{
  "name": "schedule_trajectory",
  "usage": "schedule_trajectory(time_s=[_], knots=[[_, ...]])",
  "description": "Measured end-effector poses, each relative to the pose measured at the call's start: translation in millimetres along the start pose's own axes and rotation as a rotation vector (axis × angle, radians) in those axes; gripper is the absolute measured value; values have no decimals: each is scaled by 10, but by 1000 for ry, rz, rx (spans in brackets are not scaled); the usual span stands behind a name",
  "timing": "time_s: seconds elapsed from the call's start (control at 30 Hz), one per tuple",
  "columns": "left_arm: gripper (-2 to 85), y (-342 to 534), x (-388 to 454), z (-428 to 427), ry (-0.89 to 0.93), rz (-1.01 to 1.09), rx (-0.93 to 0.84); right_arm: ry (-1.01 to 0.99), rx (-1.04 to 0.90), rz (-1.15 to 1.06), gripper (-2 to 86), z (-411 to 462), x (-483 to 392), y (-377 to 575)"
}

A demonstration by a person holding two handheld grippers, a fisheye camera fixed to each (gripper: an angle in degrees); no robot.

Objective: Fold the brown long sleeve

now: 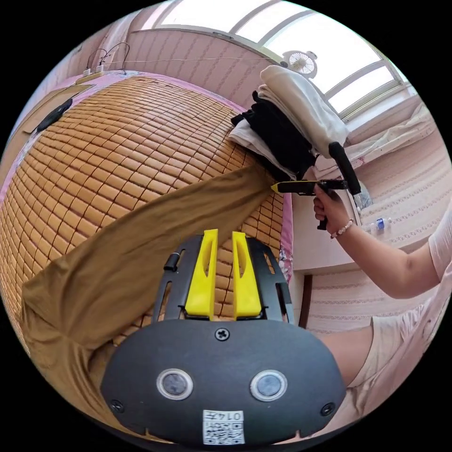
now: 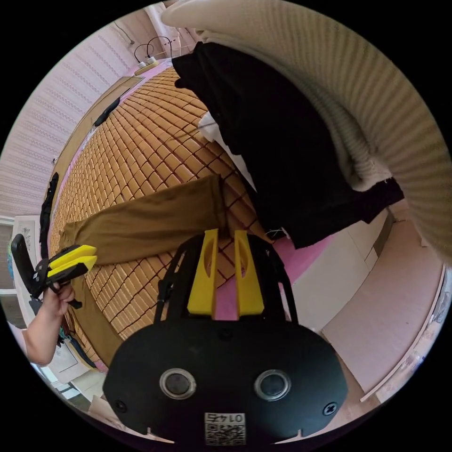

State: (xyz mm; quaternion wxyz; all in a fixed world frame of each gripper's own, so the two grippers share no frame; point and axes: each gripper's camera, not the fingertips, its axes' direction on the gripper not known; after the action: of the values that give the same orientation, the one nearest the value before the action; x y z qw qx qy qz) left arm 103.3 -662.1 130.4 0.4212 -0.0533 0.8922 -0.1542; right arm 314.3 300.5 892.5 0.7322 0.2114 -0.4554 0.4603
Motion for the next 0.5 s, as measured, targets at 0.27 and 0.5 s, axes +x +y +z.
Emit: schedule_trajectory(time_s=[0.27, 0.5], knots=[[45, 1670, 310, -702, -89, -175, -48, 47, -57, -111, 96, -310, -455, 139], [42, 2951, 428, -1216, -183, -433, 30, -118, -130, -467, 78, -174, -1908, 219]])
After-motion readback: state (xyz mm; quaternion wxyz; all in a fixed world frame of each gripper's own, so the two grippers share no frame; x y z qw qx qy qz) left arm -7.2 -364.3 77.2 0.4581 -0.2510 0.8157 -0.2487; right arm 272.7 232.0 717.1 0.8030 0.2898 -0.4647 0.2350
